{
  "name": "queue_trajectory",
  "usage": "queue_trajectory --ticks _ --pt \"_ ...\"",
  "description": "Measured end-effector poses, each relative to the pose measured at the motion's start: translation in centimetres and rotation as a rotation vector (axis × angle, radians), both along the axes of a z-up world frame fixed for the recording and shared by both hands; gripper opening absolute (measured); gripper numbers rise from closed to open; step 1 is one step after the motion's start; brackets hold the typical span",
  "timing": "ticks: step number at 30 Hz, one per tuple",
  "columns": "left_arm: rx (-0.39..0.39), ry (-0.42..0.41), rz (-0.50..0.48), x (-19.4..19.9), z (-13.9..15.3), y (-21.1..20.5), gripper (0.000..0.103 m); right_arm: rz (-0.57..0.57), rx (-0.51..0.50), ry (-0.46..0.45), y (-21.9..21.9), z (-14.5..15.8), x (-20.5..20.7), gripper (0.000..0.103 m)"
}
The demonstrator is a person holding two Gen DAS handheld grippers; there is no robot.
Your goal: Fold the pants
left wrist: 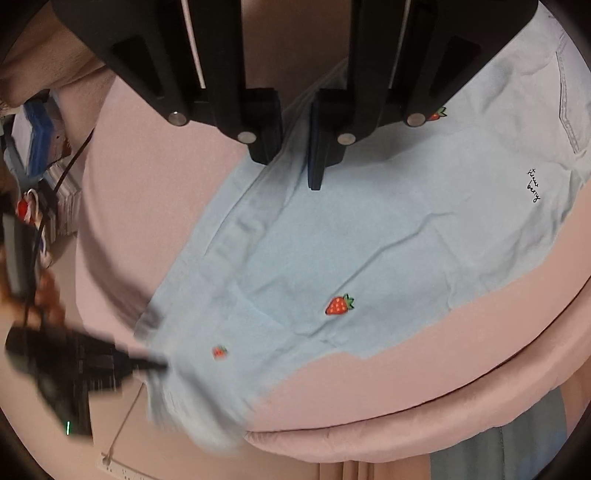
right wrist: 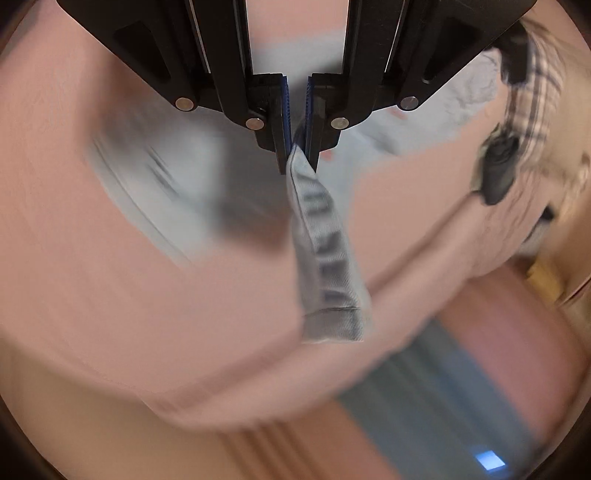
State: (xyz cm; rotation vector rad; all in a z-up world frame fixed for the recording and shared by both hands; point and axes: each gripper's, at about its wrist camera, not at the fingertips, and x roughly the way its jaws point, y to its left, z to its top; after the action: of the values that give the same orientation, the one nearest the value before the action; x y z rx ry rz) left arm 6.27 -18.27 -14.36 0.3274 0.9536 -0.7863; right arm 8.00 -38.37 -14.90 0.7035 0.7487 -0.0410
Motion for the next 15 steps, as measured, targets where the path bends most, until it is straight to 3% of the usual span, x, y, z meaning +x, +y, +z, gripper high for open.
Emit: queue_trajectory --ticks 2,4,6,7,8,13,14,15 --pt "0.008 0.000 0.005 -0.1 0.0 -0.3 0.014 -0.031 0.117 0.051 -1.3 -3.5 -1.8 0.005" --pt "0.010 0.008 0.014 0.1 0.1 -0.1 0.015 -0.042 0.163 0.032 -2.2 -4.7 -2.5 0.008" --pt "0.011 0.015 0.027 0.9 0.1 0.5 0.015 -0.056 0.206 -0.014 -1.9 -4.7 -2.7 0.024" --pt "0.012 0.016 0.030 0.9 -0.1 1.0 0.016 -0.070 0.231 -0.038 -2.3 -4.6 -2.4 0.040" --pt "0.013 0.016 0.033 1.0 0.0 0.9 0.016 -0.082 0.245 -0.053 -2.9 -4.4 -2.4 0.047" --pt "-0.005 0.022 0.049 1.1 0.1 1.0 0.017 -0.169 0.238 -0.019 -4.6 -4.0 -0.5 0.042" --pt "-0.019 0.026 0.054 1.3 0.4 1.3 0.018 -0.169 0.228 -0.014 -4.6 -3.6 0.2 0.021" --pt "-0.039 0.033 0.064 1.7 0.6 1.6 0.019 -0.165 0.202 -0.005 -5.1 -3.3 0.3 0.007"
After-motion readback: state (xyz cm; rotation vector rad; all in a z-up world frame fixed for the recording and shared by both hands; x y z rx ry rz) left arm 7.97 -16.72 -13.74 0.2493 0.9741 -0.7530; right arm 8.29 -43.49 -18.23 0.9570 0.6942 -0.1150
